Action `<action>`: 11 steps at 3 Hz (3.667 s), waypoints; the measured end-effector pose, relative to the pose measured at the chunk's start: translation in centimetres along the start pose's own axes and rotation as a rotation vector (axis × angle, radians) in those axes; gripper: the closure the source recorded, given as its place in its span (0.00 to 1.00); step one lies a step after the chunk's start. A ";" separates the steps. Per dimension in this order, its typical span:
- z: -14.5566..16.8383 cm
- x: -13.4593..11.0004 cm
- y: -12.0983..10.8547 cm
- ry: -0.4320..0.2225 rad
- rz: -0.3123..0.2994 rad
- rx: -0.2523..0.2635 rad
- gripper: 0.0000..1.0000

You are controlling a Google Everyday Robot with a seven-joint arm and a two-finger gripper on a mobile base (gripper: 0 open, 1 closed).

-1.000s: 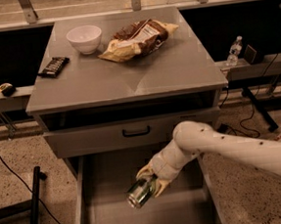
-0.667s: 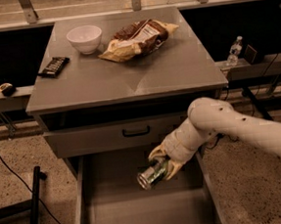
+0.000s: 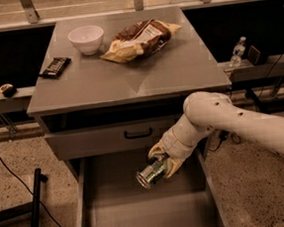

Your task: Pick green can from middle drawer and place on counter

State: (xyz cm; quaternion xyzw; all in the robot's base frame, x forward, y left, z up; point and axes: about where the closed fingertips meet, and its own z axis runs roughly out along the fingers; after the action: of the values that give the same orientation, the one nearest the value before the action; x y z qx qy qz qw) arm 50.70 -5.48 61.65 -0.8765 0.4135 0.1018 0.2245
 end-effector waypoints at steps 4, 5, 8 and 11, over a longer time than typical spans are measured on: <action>-28.0 0.8 -8.2 0.293 0.206 0.400 1.00; -31.1 2.7 -14.0 0.312 0.336 0.485 1.00; -22.8 8.8 -19.9 0.187 0.477 0.322 0.82; -22.8 8.8 -19.9 0.187 0.477 0.322 0.12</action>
Offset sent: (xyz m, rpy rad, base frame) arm 0.0272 -0.1010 0.2689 0.0320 -0.3674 -0.3393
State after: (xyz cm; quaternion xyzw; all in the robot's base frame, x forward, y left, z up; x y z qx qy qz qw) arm 71.43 -11.26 84.65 -0.7134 0.6373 0.0034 0.2913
